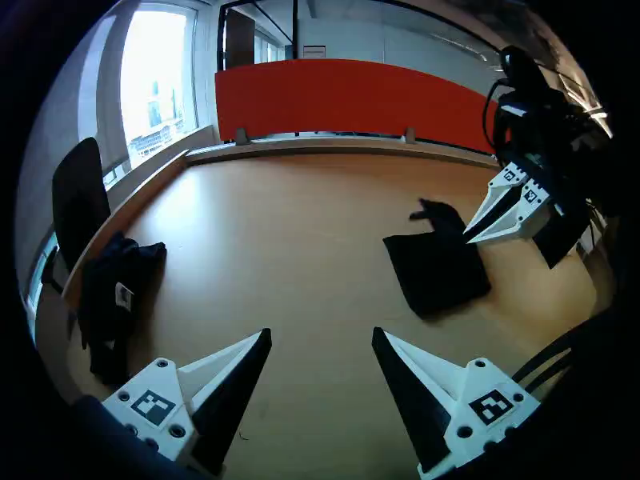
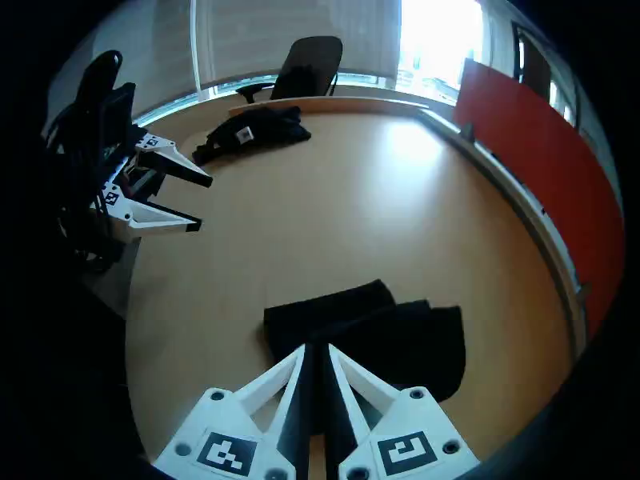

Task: Fold towel

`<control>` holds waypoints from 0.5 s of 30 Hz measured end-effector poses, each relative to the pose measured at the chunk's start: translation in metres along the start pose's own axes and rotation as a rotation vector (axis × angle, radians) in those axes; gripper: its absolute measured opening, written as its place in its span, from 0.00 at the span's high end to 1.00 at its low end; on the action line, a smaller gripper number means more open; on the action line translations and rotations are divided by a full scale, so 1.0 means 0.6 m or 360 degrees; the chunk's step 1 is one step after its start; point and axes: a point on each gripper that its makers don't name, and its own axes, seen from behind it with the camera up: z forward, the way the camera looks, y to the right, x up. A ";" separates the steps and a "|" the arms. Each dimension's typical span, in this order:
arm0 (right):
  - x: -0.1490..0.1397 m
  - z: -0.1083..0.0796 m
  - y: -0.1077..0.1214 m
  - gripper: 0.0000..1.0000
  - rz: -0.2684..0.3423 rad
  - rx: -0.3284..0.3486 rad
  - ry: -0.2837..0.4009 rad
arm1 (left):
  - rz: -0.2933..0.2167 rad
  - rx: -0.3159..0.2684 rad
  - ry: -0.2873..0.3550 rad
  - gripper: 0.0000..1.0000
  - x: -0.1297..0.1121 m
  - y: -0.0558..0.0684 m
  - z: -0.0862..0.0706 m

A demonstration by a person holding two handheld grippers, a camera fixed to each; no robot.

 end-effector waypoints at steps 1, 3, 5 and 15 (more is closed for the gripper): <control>-0.002 0.011 -0.003 0.94 0.0008 0.0015 -0.0009 | -0.0001 0.0001 -0.0001 0.07 -0.001 0.000 0.001; -0.006 0.035 -0.010 0.94 0.0025 0.0044 -0.0027 | -0.0001 0.0002 -0.0003 0.07 -0.003 0.001 0.002; -0.011 0.048 -0.013 0.94 0.0046 0.0054 -0.0041 | 0.0002 0.0002 -0.0003 0.07 -0.003 0.001 0.003; -0.016 0.062 -0.017 0.93 0.0088 0.0063 -0.0045 | 0.0024 -0.0002 -0.0010 0.07 -0.003 0.001 0.004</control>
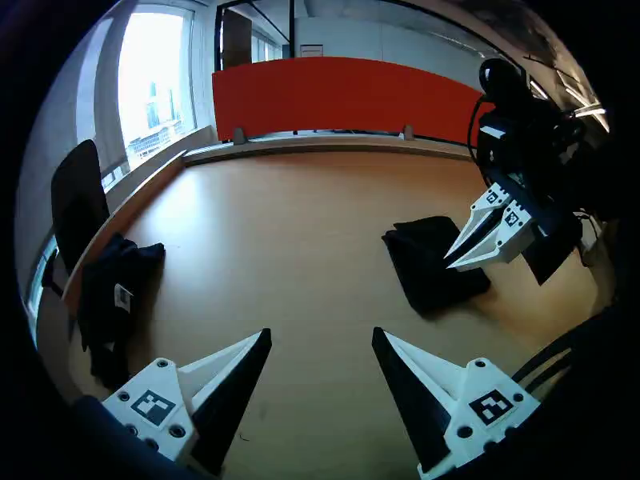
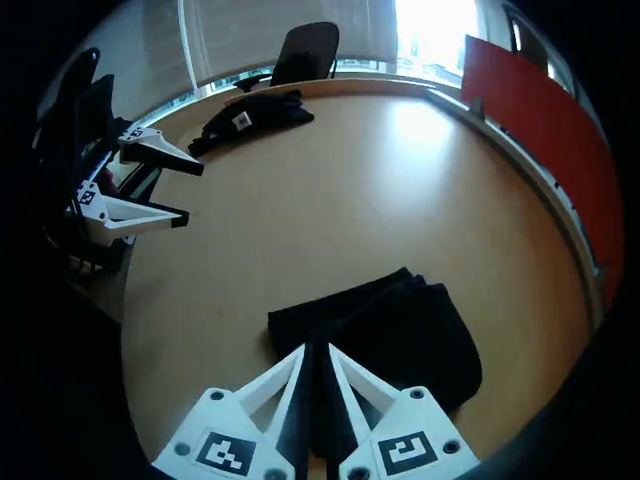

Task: Fold towel

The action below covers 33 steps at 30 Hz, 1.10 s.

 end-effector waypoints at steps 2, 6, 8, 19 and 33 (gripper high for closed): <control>-0.004 0.003 0.000 0.90 0.0008 0.0001 -0.0007 | 0.0002 0.0001 -0.0003 0.06 -0.001 0.000 0.000; -0.006 0.007 -0.004 0.79 0.0026 0.0015 -0.0005 | 0.0009 0.0005 -0.0006 0.07 -0.002 -0.001 -0.001; -0.003 0.006 -0.006 0.65 0.0029 0.0023 0.0006 | 0.0011 0.0010 -0.0006 0.07 -0.001 -0.002 -0.002; -0.006 -0.001 -0.005 0.25 0.0050 -0.0009 0.0041 | 0.0005 0.0020 0.0000 0.06 0.003 -0.008 -0.003; -0.065 -0.031 0.010 0.24 0.0152 -0.0115 0.0013 | 0.0018 0.0009 0.0006 0.07 0.009 -0.006 0.000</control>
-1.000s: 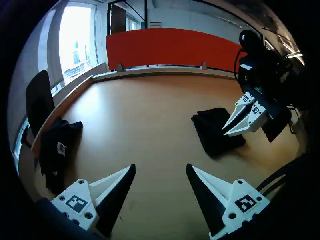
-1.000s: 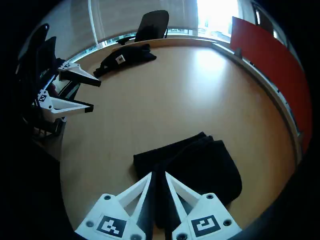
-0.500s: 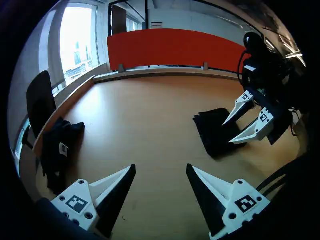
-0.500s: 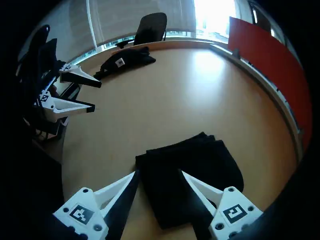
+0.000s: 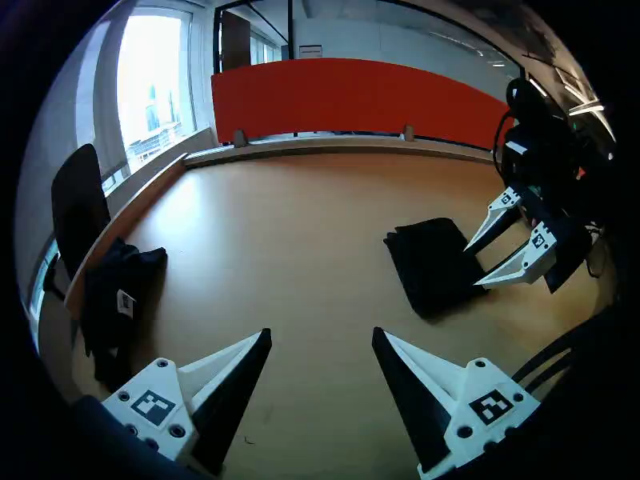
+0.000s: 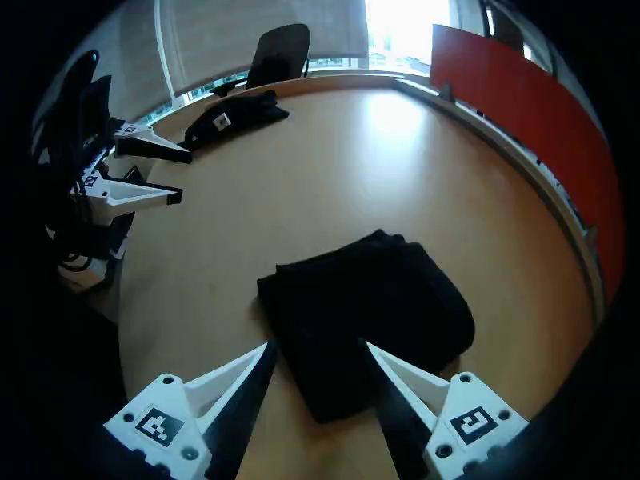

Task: Fold towel

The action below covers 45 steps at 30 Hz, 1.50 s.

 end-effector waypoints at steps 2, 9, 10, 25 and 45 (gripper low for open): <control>-0.011 -0.006 0.002 0.24 0.0013 -0.0015 -0.0007 | 0.0003 0.0000 0.0000 0.07 0.000 0.000 0.000; -0.042 -0.021 0.003 0.24 0.0041 -0.0056 -0.0034 | 0.0006 -0.0001 -0.0001 0.06 0.001 -0.001 -0.001; -0.044 -0.022 0.003 0.24 0.0045 -0.0059 -0.0035 | 0.0007 -0.0002 -0.0001 0.07 0.001 0.000 -0.001; -0.091 -0.027 -0.005 0.24 0.0100 -0.0100 -0.0081 | 0.0018 -0.0005 0.0002 0.07 0.000 0.000 -0.004; -0.115 -0.021 -0.003 0.46 0.0211 -0.0166 -0.0113 | 0.0026 -0.0011 0.0008 0.07 0.000 0.002 -0.008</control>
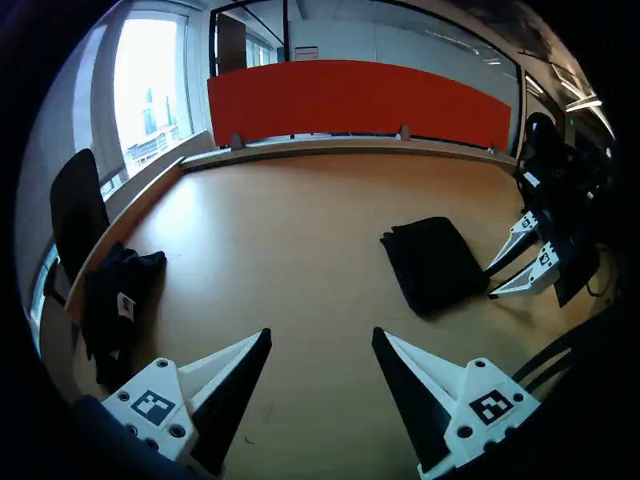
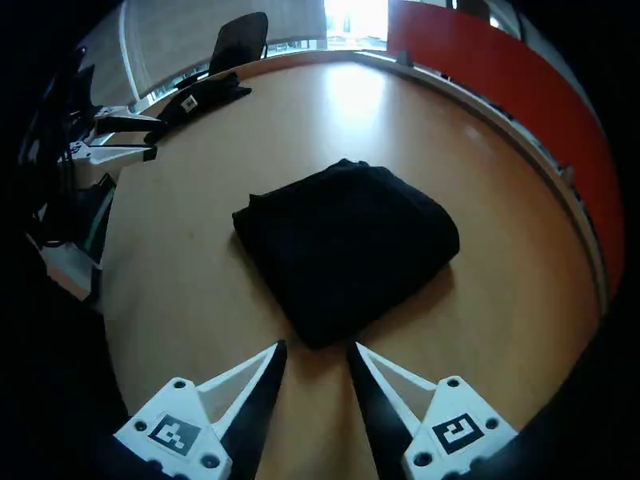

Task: Fold towel

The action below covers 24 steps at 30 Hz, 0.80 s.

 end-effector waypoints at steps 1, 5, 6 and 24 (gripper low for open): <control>0.000 0.001 0.000 0.49 0.0006 -0.0002 -0.0001 | 0.0001 0.0000 0.0000 0.07 0.000 0.000 0.000; 0.000 0.003 0.000 0.57 0.0027 -0.0011 0.0002 | 0.0002 -0.0003 0.0000 0.07 -0.001 0.001 0.000; 0.000 0.003 0.000 0.58 0.0032 -0.0013 0.0003 | 0.0003 -0.0004 0.0000 0.07 -0.001 0.001 0.000; 0.000 0.008 0.008 0.96 0.0075 -0.0072 0.0005 | 0.0004 -0.0004 -0.0001 0.07 -0.001 -0.004 0.000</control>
